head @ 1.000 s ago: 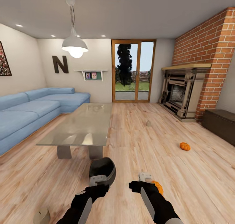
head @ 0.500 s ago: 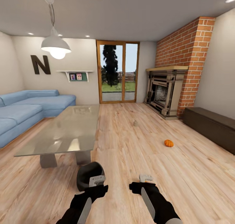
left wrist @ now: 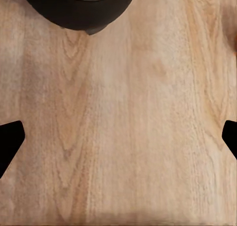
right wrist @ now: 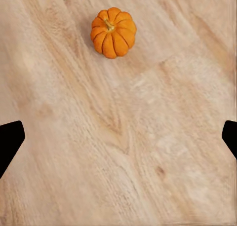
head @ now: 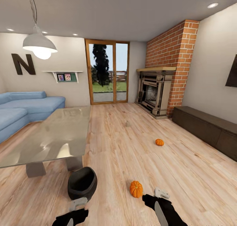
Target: Place each of the two pumpkins and all three candles from the living room inside a cabinet in the living room (use any cabinet), then make sure every cabinet is closed, and position the cauldron so it is next to a table in the living room.
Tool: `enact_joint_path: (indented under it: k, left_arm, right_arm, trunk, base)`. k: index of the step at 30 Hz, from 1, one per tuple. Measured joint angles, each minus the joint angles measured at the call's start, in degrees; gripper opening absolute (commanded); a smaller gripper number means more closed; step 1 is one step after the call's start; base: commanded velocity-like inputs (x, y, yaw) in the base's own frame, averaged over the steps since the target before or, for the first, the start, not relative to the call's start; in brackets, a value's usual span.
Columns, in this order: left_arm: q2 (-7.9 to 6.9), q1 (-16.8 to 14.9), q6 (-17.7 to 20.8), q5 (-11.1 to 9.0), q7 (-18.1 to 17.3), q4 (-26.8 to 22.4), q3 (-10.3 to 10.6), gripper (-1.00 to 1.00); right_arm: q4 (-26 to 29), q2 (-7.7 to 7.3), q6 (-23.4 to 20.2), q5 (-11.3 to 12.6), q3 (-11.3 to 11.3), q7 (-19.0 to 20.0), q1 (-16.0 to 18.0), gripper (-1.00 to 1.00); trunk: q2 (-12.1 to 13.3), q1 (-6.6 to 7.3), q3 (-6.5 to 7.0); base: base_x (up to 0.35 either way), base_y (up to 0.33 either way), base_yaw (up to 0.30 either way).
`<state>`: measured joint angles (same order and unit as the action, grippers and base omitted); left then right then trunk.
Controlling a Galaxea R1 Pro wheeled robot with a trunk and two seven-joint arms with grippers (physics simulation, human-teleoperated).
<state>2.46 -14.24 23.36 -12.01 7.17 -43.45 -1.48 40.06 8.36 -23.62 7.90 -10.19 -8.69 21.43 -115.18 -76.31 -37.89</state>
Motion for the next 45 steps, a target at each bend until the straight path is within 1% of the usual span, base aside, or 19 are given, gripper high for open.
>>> enact_joint_path:
  k: [1, 2, 5, 7, 10, 13, 15, 19, 21, 25, 29, 33, 35, 37, 39, 40, 42, 43, 45]
  left_arm:
    - [-0.75, 0.0, -0.9, 0.0, 0.0, 1.9, -0.1, 1.0]
    - [-1.1, 0.0, -1.5, 0.0, 0.0, 2.9, -0.2, 1.0]
    - [-2.19, 0.0, -7.3, 0.1, 0.2, 7.8, -0.4, 1.0]
    - [-2.2, 0.0, -9.5, 0.3, 0.4, 9.3, -0.5, 1.0]
    - [-1.84, 0.0, -10.9, 0.5, 0.5, 10.2, -0.2, 1.0]
    - [-1.44, -0.1, -11.6, 0.5, 0.6, 10.4, -0.1, 1.0]
    - [-0.88, -0.3, -11.8, 0.6, 0.6, 9.9, 0.0, 1.0]
    - [-0.54, -0.4, -11.8, 0.6, 0.5, 9.7, 0.0, 1.0]
    - [-0.48, -0.4, -11.8, 0.7, 0.4, 9.5, 0.1, 1.0]
    - [-0.42, -0.4, -11.7, 0.6, 0.3, 8.4, 0.1, 1.0]
    - [-0.56, -0.4, -10.8, 0.6, 0.2, 5.2, 0.4, 1.0]
    - [-0.48, -0.4, -10.5, 0.6, 0.1, 4.2, 0.6, 1.0]
    - [-0.46, -0.4, -10.4, 0.6, 0.1, 4.0, 1.2, 1.0]
    - [-0.45, -0.4, -10.4, 0.6, 0.1, 3.8, 3.0, 1.0]
    - [-0.46, -0.4, -10.4, 0.6, 0.1, 3.7, 4.3, 1.0]
    - [-0.52, -0.4, -10.4, 0.6, 0.1, 3.7, 6.5, 1.0]
    - [-0.56, -0.4, -10.4, 0.7, 0.1, 3.7, 7.9, 1.0]
    - [-0.58, -0.4, -10.4, 0.7, 0.2, 3.7, 9.0, 1.0]
    - [-0.6, -0.4, -10.5, 0.7, 0.2, 3.8, 10.1, 1.0]
  right_arm:
    - [-1.2, -0.03, 1.2, 0.0, -0.2, 0.0, -0.2, 1.0]
    - [-1.9, -0.05, 1.9, 0.0, -0.4, 0.0, -0.3, 1.0]
    - [-6.5, -0.08, 6.8, -0.1, -1.6, 0.0, -0.6, 1.0]
    - [-8.1, -0.15, 8.7, -0.1, -2.0, -0.1, -0.6, 1.0]
    - [-9.2, -0.52, 10.1, -0.1, -2.9, 0.0, -0.7, 1.0]
    - [-9.6, -1.08, 10.7, -0.1, -4.0, 0.0, -0.7, 1.0]
    - [-10.0, -1.57, 10.9, -0.1, -5.0, 0.1, -0.7, 1.0]
    - [-10.5, -2.2, 11.1, -0.1, -6.7, 0.1, -0.7, 1.0]
    - [-10.8, -2.38, 11.9, -0.1, -8.2, 0.1, -0.7, 1.0]
    - [-11.9, -2.45, 12.5, -0.1, -10.2, 0.1, -0.7, 1.0]
    - [-13.0, -2.47, 13.2, -0.2, -13.7, 0.1, -0.7, 1.0]
    - [-13.2, -2.47, 13.6, -0.2, -14.7, 0.2, -0.7, 1.0]
    - [-13.2, -2.47, 13.6, -0.2, -14.9, 0.2, -0.7, 1.0]
    - [-13.2, -2.47, 13.6, -0.2, -15.0, 0.1, -0.7, 1.0]
    - [-13.2, -2.47, 13.6, -0.2, -15.1, 0.1, -0.7, 1.0]
    - [-13.3, -2.47, 13.6, -0.2, -15.1, 0.1, -0.7, 1.0]
    - [-13.3, -2.47, 13.7, -0.1, -15.1, 0.1, -0.7, 1.0]
    - [-13.3, -2.47, 13.7, -0.1, -15.1, 0.1, -0.7, 1.0]
    - [-13.3, -2.47, 14.0, -0.1, -15.2, 0.0, -0.7, 1.0]
  trunk:
    - [0.4, 0.22, 0.1]
    - [0.8, 0.44, 0.2]
    - [2.0, 1.1, 0.5]
    - [2.8, 1.54, 0.69]
    - [4.0, 2.2, 0.99]
    - [5.2, 2.86, 1.29]
    - [6.0, 3.3, 1.5]
    - [7.6, 4.17, 2.07]
    - [7.6, 4.18, 2.06]
    - [7.6, 4.18, 2.05]
    - [7.6, 4.18, 2.05]
    - [7.6, 4.18, 2.1]
    - [7.6, 4.18, 2.14]
    - [7.6, 4.18, 2.17]
    - [7.6, 4.18, 2.21]
    - [7.6, 4.18, 2.23]
    - [7.6, 4.18, 2.27]
    - [7.6, 4.18, 2.29]
    - [7.6, 4.18, 2.32]
  base:
    - [0.0, 0.0, -0.164]
    - [0.0, 0.0, -0.164]
    - [0.0, 0.0, -0.164]
    - [0.0, 0.0, -0.164]
    - [0.0, 0.0, -0.163]
    - [0.0, 0.0, -0.164]
    - [0.0, 0.0, -0.194]
    - [0.0, 0.0, -0.25]
    - [0.0, 0.0, -0.276]
    - [0.0, 0.0, -0.279]
    - [0.0, 0.0, -0.28]
    - [0.0, 0.0, -0.28]
    - [0.0, 0.0, -0.28]
    - [0.0, 0.0, -0.28]
    - [0.019, 0.0, -0.28]
    - [0.062, 0.0, -0.28]
    - [0.122, 0.0, -0.28]
    - [0.183, 0.0, -0.28]
    - [0.257, 0.0, -0.28]
